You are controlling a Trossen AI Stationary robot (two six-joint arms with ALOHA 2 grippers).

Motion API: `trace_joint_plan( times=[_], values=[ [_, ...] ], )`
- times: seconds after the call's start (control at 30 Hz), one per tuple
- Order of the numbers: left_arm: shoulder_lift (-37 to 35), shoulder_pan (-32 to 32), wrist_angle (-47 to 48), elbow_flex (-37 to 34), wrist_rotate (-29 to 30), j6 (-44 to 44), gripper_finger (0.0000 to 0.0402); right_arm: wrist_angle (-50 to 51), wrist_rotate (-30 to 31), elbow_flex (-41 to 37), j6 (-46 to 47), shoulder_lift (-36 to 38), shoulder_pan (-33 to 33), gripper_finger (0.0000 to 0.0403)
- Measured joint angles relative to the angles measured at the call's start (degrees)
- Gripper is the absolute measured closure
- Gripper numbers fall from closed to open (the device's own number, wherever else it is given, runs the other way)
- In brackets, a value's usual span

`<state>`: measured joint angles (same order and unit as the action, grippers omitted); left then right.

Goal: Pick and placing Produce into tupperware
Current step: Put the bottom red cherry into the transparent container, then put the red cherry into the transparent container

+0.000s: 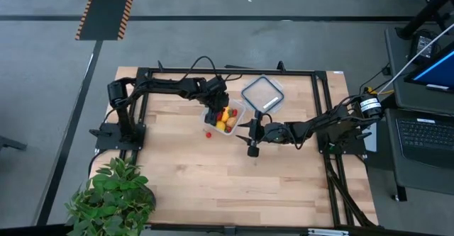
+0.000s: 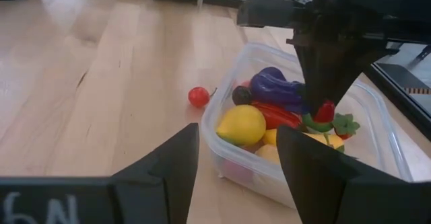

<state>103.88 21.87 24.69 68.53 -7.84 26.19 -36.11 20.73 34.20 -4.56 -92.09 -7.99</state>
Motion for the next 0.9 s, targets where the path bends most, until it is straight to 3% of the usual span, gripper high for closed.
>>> trace_joint_plan(
  times=[0.33, 0.67, 0.9],
  values=[
    [0.0, -0.18, -0.29, 0.0, 8.52, -4.63, 0.0324, 0.01, 0.0, 0.0, 0.0, 0.0, 0.0, 0.0202],
    [-0.07, -2.23, -1.37, 0.0, 8.86, -3.7, 0.0268, 0.03, 0.0, 0.0, 0.0, 0.0, 0.0, 0.0202],
    [-2.48, -4.34, -1.35, 0.83, 8.89, -2.38, 0.0255, 0.41, 0.0, 0.0, 0.0, 0.0, 0.0, 0.0202]
  ],
)
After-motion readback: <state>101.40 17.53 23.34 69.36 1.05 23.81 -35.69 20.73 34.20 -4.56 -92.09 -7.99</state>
